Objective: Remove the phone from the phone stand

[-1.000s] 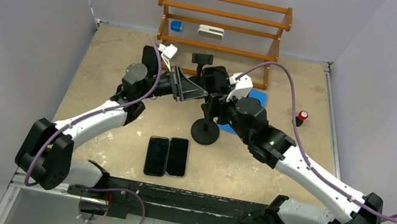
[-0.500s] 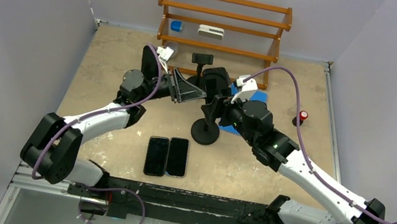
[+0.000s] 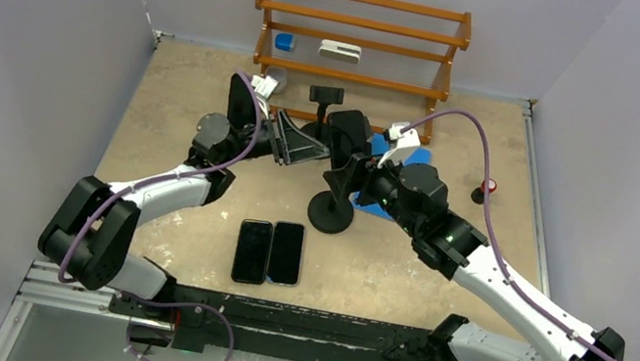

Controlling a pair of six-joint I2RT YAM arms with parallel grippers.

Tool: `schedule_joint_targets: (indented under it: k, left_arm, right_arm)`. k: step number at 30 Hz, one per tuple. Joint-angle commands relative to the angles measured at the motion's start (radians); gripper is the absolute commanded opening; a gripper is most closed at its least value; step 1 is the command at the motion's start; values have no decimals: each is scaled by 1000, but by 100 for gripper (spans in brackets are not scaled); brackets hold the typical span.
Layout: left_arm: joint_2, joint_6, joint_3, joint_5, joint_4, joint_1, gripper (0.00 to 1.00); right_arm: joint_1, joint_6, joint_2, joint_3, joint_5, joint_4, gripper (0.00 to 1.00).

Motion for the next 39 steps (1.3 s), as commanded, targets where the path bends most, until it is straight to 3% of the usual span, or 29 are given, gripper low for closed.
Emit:
schedule_joint_targets:
  k: [1, 15, 29, 39]
  left_arm:
    - [23, 9, -24, 26, -36, 21, 0]
    - [28, 40, 28, 34, -126, 20, 1]
    - [-20, 45, 83, 67, -206, 20, 47]
    - [-158, 121, 86, -36, -358, 20, 62]
  right_arm:
    - [-18, 23, -46, -21, -29, 33, 0]
    - [-18, -11, -140, 13, -193, 107, 0]
    - [-18, -44, -195, 76, -205, 43, 0]
    - [-18, -112, -208, 119, -155, 5, 0]
